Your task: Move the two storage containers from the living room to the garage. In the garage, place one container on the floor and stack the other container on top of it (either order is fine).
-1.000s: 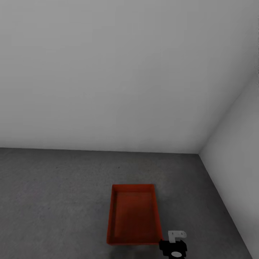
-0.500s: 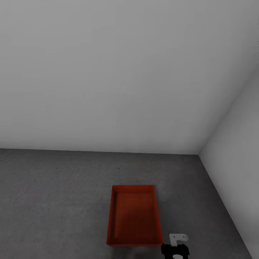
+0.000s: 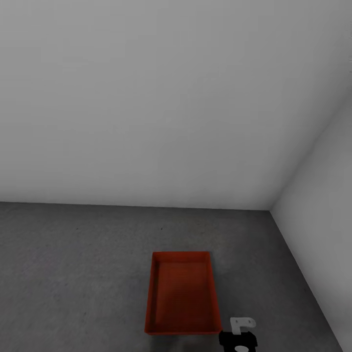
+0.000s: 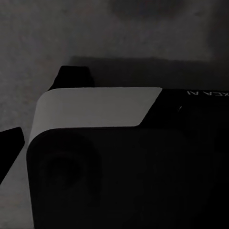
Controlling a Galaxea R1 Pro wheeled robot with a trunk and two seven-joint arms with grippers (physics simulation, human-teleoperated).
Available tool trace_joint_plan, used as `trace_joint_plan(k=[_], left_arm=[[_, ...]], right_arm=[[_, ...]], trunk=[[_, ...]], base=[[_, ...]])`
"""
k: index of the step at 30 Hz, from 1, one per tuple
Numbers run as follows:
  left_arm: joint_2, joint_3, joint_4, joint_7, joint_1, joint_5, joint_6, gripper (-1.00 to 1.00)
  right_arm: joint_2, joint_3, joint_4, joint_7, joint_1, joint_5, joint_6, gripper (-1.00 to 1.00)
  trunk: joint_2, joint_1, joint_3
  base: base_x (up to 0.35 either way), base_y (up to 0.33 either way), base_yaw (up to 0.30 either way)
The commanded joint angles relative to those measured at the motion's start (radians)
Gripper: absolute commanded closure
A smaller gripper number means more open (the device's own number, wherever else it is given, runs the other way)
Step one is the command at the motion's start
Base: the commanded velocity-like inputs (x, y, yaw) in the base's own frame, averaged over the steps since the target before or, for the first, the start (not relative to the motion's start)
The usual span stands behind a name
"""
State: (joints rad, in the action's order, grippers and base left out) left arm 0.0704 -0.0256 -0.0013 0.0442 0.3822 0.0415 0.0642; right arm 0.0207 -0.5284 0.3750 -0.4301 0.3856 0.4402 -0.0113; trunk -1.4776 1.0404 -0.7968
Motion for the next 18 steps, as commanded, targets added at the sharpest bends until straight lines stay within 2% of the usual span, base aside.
trace_joint_plan(k=[1, 10, 14, 18], left_arm=[[0.0, -0.002, 0.0, 0.002, 0.0, 0.005, 0.003, -1.0], [0.0, -0.002, 0.0, 0.002, 0.0, 0.006, 0.003, -1.0], [0.0, -0.002, 0.0, 0.002, 0.0, 0.006, 0.003, -1.0], [0.0, -0.002, 0.0, 0.002, 0.0, 0.006, 0.003, -1.0]], right_arm=[[-0.001, -0.008, 0.001, -0.007, 0.001, 0.008, -0.002, -1.0], [-0.004, -0.008, -0.004, -0.007, 0.0, 0.008, -0.003, -1.0], [0.001, -0.011, -0.094, -0.005, -0.003, 0.001, 0.007, -1.0], [0.003, -0.01, -0.137, -0.003, -0.004, 0.002, 0.012, -1.0]], trunk=[[0.0, 0.0, -0.001], [0.0, 0.0, -0.001], [0.0, 0.0, -0.001], [0.0, 0.0, -0.001]], base=[[0.0, 0.0, 0.0], [0.0, 0.0, 0.0], [0.0, 0.0, 0.0], [0.0, 0.0, 0.0]])
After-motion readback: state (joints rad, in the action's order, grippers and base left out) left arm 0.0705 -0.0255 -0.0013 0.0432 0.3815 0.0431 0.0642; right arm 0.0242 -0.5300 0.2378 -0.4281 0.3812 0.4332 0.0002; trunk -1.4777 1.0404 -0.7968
